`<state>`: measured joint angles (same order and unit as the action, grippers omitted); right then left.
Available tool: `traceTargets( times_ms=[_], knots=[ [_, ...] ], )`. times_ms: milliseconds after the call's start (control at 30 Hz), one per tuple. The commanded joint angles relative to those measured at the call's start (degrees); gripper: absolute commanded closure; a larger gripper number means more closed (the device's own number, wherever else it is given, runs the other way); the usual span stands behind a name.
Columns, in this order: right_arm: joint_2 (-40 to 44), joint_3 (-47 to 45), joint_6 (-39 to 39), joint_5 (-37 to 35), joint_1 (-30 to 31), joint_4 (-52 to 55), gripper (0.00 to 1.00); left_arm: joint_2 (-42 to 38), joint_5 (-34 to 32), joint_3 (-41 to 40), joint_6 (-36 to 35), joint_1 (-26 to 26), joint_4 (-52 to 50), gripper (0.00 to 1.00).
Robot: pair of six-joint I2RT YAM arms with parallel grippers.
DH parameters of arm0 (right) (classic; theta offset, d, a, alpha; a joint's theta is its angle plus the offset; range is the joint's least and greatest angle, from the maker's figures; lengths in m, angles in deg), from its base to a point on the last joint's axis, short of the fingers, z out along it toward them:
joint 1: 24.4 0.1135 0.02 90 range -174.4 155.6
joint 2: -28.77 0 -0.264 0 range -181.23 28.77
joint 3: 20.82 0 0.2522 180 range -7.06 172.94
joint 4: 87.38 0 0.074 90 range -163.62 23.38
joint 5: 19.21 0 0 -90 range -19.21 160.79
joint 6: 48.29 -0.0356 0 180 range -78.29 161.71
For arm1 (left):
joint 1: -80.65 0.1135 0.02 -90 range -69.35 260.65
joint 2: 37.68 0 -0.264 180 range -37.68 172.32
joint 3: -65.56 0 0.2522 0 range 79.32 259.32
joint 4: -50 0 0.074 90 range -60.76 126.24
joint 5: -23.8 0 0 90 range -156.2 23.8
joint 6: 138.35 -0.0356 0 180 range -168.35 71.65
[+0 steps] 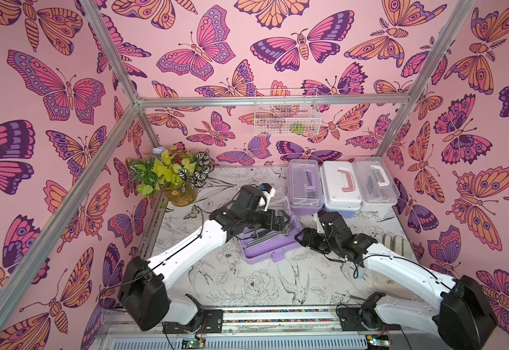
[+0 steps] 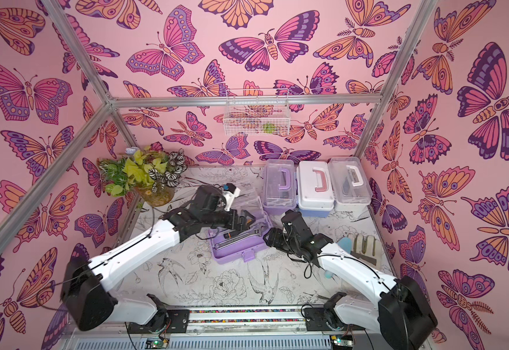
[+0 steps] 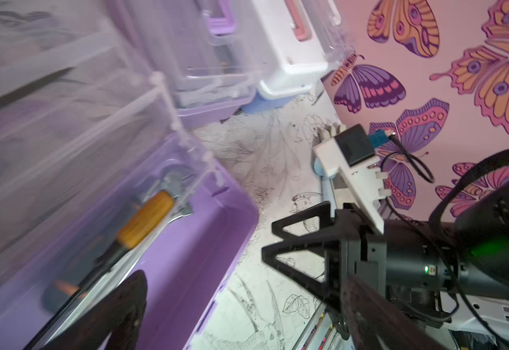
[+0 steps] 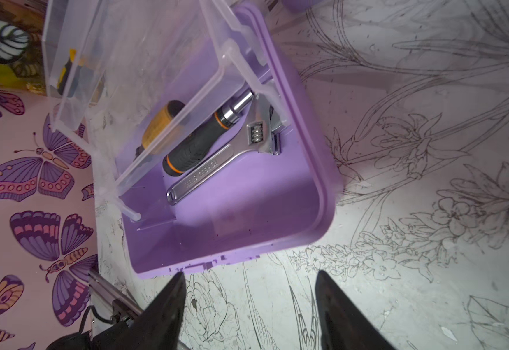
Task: Close toolboxes
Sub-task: Adjust the toolbox at the center of the board.
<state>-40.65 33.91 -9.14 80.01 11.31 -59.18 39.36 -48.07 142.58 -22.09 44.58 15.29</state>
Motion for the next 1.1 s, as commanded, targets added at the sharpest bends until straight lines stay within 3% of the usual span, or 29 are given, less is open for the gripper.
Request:
traceTargets(
  times_ms=[0, 333, 467, 567, 733, 833, 1067],
  knots=[
    [-3.4, 4.1, -0.1, -5.0, 2.1, 4.2, 0.31, -7.5, 0.3, -5.6, -1.4, 3.8, -6.7, 0.0],
    [-19.7, 14.3, -1.0, -8.5, 7.4, 7.0, 0.32, -22.6, 0.5, -14.0, 0.4, 6.0, -13.4, 0.01],
    [-24.6, 18.1, 0.3, -8.3, 8.6, 11.3, 0.34, -24.8, -0.1, -14.7, -0.1, 6.7, -14.6, 0.01],
    [-22.2, 18.7, 1.4, -10.1, 9.0, 13.0, 0.34, -24.7, -0.4, -14.0, -1.2, 7.3, -15.7, 0.01],
    [-13.9, 23.2, 4.2, -19.6, 10.4, 24.0, 0.34, -22.8, -0.8, -13.6, -2.1, 7.9, -15.8, 0.0],
    [-9.9, 20.9, 1.8, -23.4, 10.7, 27.7, 0.37, -22.1, -1.3, -13.5, -2.6, 7.9, -15.8, 0.0],
    [-11.4, 15.5, -2.1, -18.7, 10.6, 19.9, 0.39, -20.9, -1.7, -12.3, -4.0, 8.9, -15.7, 0.0]
  ],
)
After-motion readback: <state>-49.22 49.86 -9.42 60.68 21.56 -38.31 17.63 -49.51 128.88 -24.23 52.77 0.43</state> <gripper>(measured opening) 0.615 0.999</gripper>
